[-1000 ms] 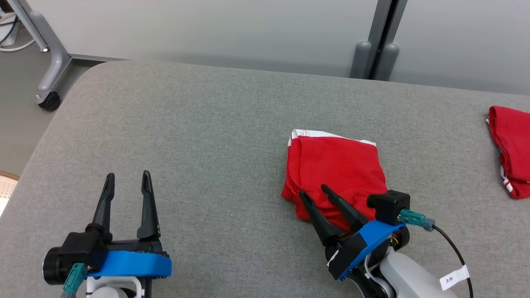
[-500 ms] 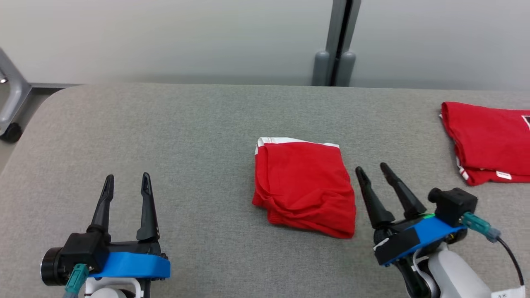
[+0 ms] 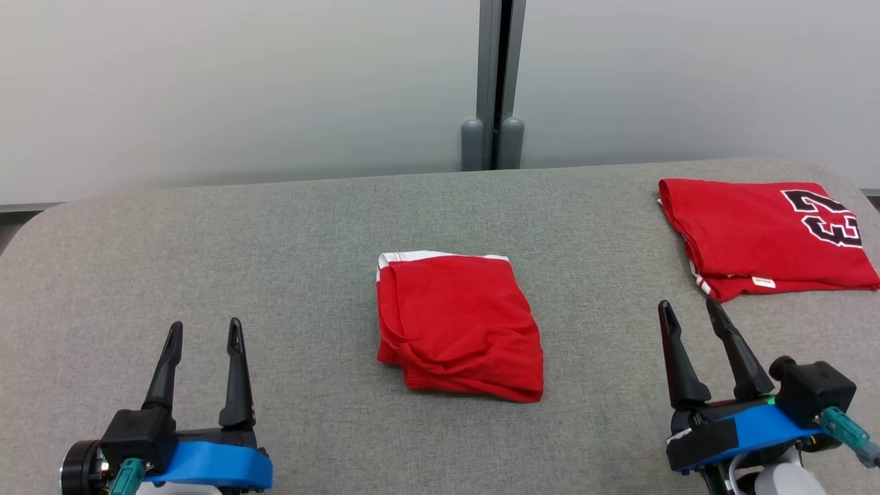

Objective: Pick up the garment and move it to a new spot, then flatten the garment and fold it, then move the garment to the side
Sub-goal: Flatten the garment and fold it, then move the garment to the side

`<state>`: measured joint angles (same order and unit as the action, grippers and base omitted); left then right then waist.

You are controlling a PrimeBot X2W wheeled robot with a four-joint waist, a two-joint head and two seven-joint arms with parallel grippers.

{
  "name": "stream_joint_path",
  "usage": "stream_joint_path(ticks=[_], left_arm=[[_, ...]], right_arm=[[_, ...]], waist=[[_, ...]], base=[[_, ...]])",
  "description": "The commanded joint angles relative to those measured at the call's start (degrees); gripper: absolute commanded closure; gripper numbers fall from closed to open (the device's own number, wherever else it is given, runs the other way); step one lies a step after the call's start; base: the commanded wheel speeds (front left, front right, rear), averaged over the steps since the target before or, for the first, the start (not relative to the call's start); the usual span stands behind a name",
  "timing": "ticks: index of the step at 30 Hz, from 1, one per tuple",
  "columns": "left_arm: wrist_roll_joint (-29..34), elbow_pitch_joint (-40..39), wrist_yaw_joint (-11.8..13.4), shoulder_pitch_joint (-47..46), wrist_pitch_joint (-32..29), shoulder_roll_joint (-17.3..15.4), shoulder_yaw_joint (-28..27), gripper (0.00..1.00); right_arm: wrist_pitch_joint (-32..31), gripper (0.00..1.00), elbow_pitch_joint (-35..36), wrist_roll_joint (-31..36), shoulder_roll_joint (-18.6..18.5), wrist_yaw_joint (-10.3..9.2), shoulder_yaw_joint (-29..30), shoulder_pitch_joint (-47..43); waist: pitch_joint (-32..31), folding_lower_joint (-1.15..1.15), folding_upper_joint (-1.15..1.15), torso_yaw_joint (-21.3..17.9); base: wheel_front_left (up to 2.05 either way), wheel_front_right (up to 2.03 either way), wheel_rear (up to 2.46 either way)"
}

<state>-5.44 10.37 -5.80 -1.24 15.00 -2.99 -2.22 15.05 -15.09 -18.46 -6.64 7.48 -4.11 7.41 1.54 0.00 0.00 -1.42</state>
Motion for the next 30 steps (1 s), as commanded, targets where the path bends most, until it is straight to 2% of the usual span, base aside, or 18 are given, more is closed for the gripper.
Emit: stream_joint_path(ticks=[1,14,30], left_arm=[[0.4,0.3,-0.1,0.6,0.2,-0.2,-0.2,0.0],[0.7,2.7,-0.1,1.4,0.2,-0.8,-0.7,0.0],[0.5,3.0,-0.2,0.2,0.2,-0.6,-0.5,0.0]], right_arm=[[0.1,0.0,0.7,0.7,0.4,0.02,0.3,-1.2],[-2.1,0.0,8.0,6.6,3.3,0.02,4.0,-8.7],[-3.1,0.0,8.0,6.7,3.8,0.02,4.0,-9.0]], waist=[[-0.2,0.0,0.0,-0.1],[-0.9,0.0,0.0,1.1],[-0.3,0.0,0.0,1.9]], base=[[0.0,0.0,0.0],[0.0,0.0,0.0],[0.0,0.0,0.0]])
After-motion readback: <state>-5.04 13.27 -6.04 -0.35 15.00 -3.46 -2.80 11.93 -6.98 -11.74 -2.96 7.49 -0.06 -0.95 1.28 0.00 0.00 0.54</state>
